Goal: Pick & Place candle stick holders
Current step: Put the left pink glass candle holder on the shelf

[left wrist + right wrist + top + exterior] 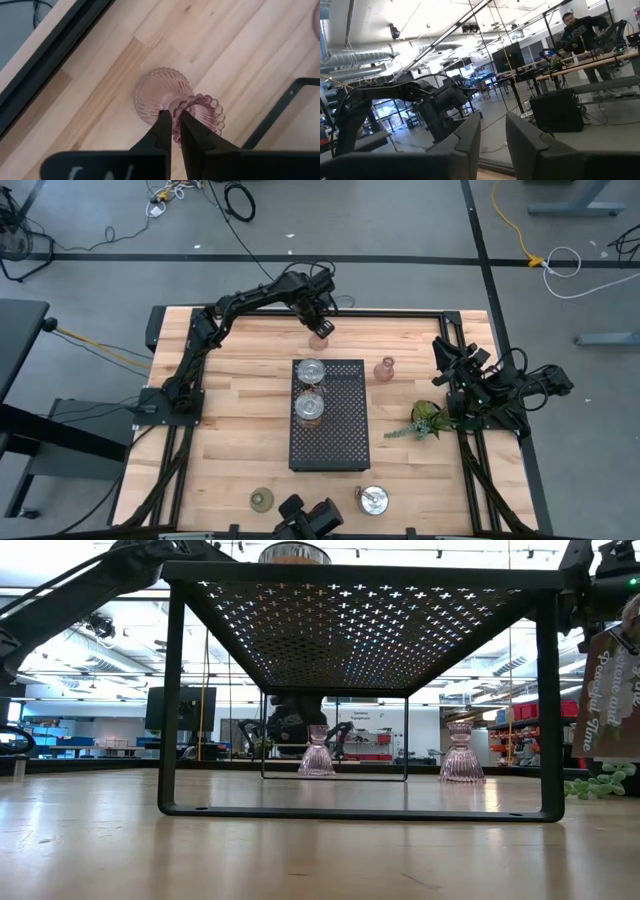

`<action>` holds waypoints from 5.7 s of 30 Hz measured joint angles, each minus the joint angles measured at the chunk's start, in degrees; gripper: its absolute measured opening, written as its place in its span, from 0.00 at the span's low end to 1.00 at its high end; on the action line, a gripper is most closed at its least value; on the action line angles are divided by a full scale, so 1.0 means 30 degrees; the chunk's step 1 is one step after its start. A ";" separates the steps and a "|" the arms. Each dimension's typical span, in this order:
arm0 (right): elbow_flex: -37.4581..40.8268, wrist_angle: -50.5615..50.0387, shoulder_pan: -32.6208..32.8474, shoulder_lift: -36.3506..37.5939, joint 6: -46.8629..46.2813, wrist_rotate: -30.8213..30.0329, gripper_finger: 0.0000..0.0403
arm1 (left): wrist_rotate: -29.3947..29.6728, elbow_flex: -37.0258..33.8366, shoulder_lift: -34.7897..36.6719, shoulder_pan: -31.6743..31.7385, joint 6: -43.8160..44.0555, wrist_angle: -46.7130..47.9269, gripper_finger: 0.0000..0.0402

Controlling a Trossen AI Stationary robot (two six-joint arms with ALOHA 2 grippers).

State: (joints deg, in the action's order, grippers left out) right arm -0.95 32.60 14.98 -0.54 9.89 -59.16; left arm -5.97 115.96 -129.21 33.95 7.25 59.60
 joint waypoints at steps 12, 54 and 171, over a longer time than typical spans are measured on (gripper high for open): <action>-0.0097 -0.0472 0.0000 -0.0198 -0.2617 0.2452 0.23 | -0.1238 0.0236 0.0213 -0.0020 0.0489 0.0678 0.03; -1.0894 -0.8331 -0.9619 -1.6272 -0.3780 1.4868 0.23 | -0.7829 0.6331 0.2642 -0.0379 0.0418 0.3618 0.03; -1.4087 -0.5363 -0.3650 -2.5390 -1.1016 0.7224 0.29 | -0.4301 0.6339 1.0004 0.2987 -0.4743 0.4201 0.21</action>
State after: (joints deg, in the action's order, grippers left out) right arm -43.21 16.51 4.03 -76.71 -23.16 -37.48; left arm -18.87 134.98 -99.20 42.92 -6.98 72.20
